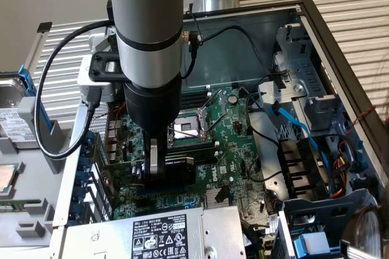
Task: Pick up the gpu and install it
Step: 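Insert the gpu into the slot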
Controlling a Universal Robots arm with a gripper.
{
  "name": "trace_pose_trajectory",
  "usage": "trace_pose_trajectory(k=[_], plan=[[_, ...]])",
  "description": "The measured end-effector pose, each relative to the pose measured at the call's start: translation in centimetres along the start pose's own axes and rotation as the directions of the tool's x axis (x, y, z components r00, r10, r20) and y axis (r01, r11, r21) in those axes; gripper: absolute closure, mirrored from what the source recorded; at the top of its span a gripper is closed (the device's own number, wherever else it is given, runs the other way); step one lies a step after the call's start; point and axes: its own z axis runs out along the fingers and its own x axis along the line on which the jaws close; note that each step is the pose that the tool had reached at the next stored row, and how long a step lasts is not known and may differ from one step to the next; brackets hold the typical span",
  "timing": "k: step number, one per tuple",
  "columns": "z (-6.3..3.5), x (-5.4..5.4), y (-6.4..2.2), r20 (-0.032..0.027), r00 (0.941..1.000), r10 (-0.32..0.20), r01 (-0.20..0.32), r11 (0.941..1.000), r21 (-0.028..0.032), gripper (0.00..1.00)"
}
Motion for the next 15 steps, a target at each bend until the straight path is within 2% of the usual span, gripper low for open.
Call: trace_pose_trajectory(k=[15], plan=[[0.11,0.0,0.04,0.0003,1.0,-0.001,0.001,1.0,0.0019,0.73]])
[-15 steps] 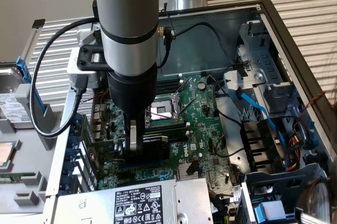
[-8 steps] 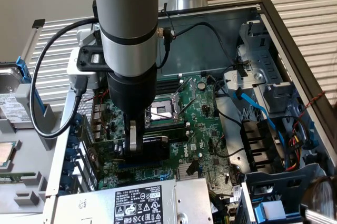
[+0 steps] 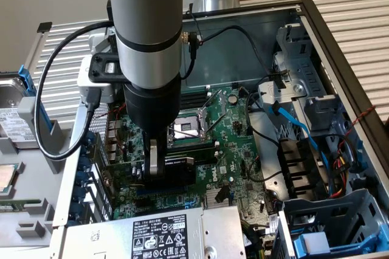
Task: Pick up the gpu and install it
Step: 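Insert the gpu into the slot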
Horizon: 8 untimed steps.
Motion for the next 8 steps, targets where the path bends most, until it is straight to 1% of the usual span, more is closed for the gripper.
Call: trace_pose_trajectory(k=[8], plan=[[-0.02,-0.01,-0.04,0.0,1.0,0.0,0.0,1.0,-0.0001,0.73]])
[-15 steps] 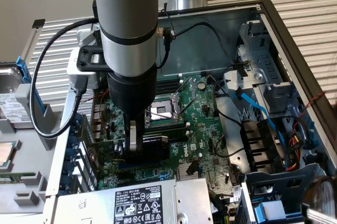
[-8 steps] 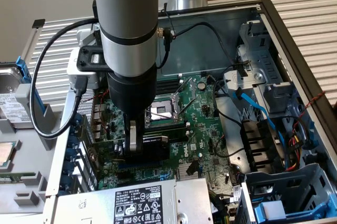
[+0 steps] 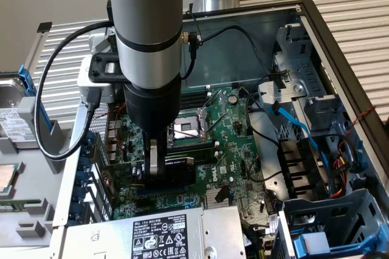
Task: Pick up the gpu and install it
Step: 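Insert the gpu into the slot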
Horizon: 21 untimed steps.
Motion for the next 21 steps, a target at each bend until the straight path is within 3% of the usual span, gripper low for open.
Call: trace_pose_trajectory(k=[8,15,21], plan=[[-0.04,-0.01,-0.1,0.0004,1.0,0.0,0.0,1.0,0.0038,0.73],[-0.05,-0.01,-0.1,0.0006,1.0,-0.001,0.001,0.9999,0.0134,0.73],[-0.11,-0.02,-0.09,0.0007,1.0,-0.002,0.002,0.9998,0.0182,0.73]])
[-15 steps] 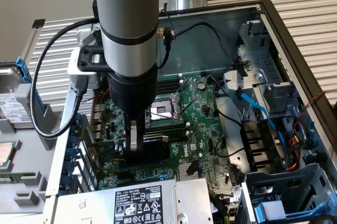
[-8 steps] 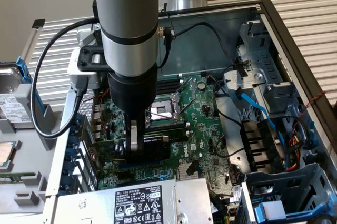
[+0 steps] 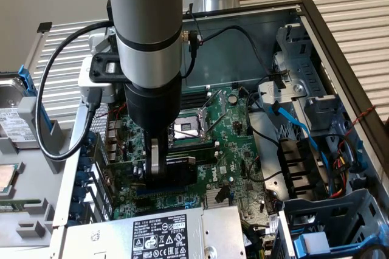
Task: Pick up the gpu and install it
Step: 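Insert the gpu into the slot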
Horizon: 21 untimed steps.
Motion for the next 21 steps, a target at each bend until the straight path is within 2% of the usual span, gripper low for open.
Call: trace_pose_trajectory(k=[13,21], plan=[[0.64,0.03,0.24,-0.0002,1.0,0.0,0.0,1.0,0.0008,0.73],[0.7,0.03,0.32,-0.0001,1.0,-0.001,0.001,1.0,0.0008,0.73]])
